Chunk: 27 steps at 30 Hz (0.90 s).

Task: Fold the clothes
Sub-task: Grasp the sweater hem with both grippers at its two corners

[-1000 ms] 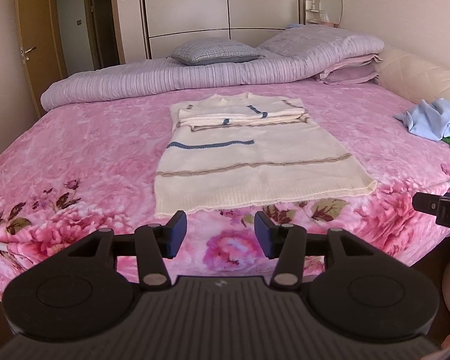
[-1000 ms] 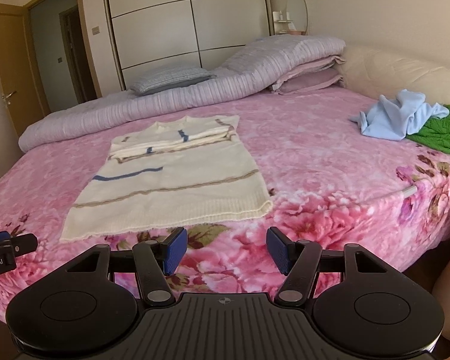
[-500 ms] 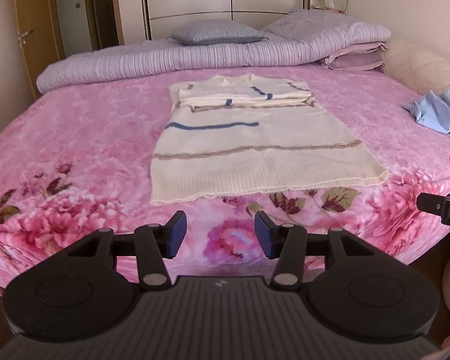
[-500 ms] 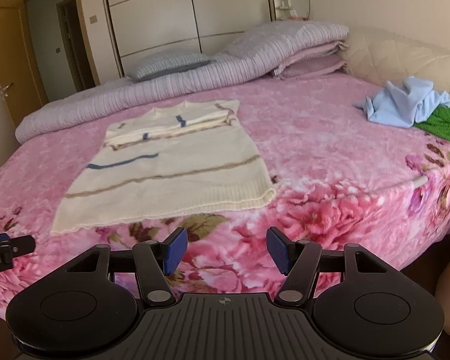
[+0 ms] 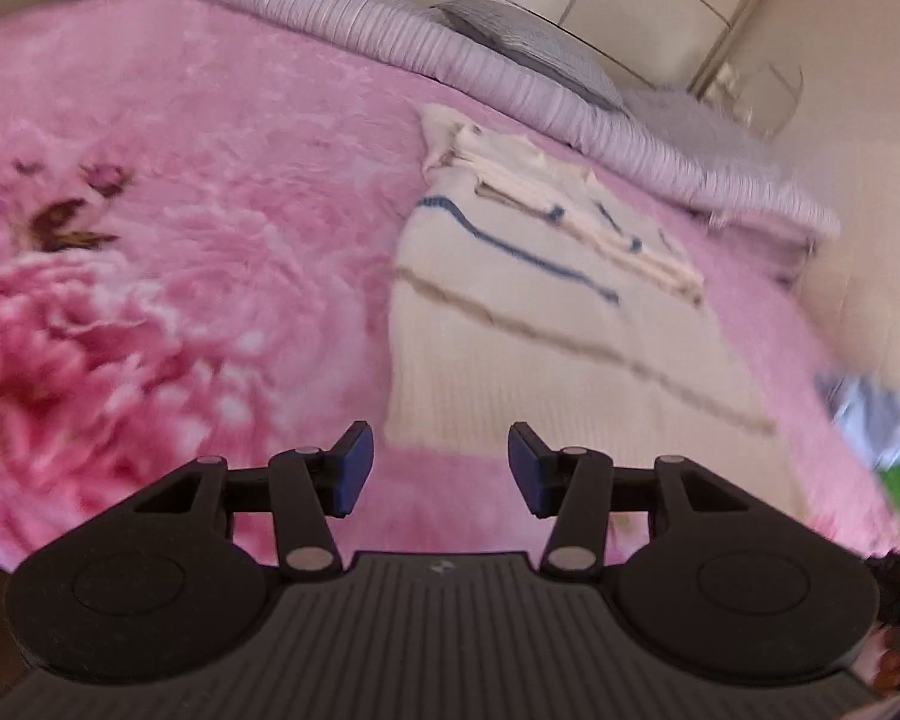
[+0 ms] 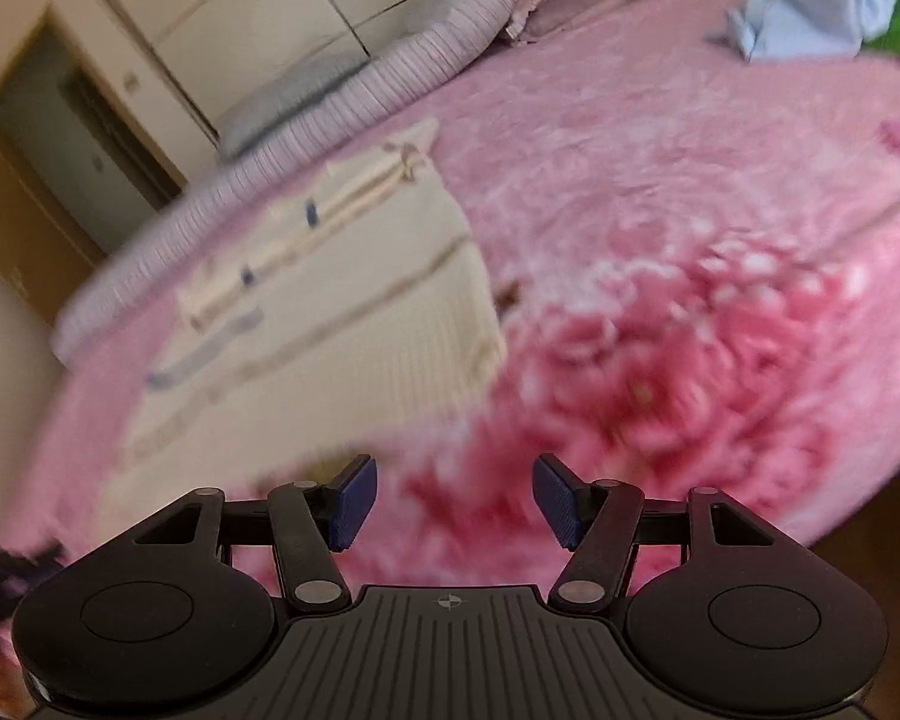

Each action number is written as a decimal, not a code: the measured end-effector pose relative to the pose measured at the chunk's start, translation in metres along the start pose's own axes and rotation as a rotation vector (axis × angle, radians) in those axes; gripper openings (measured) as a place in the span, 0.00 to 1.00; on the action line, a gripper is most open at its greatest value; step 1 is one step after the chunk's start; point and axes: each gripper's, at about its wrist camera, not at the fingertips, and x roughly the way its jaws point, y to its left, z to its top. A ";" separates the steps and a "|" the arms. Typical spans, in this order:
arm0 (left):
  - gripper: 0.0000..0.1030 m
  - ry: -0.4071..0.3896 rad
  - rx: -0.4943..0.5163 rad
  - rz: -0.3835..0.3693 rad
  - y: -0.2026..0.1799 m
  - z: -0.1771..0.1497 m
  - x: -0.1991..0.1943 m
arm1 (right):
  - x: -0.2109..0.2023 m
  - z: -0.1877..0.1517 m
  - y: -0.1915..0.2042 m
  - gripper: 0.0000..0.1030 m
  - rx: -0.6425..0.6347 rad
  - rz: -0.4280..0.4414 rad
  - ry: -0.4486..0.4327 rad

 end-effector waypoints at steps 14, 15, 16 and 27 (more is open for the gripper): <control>0.39 0.080 -0.262 -0.219 0.054 0.036 0.081 | 0.068 0.066 -0.061 0.42 0.221 0.185 0.074; 0.39 0.085 -0.280 -0.237 0.056 0.038 0.086 | 0.073 0.069 -0.062 0.41 0.229 0.197 0.092; 0.39 0.092 -0.289 -0.252 0.056 0.039 0.090 | 0.077 0.071 -0.063 0.39 0.237 0.211 0.108; 0.09 0.177 -0.234 -0.285 0.041 0.042 0.116 | 0.116 0.079 -0.058 0.09 0.282 0.274 0.184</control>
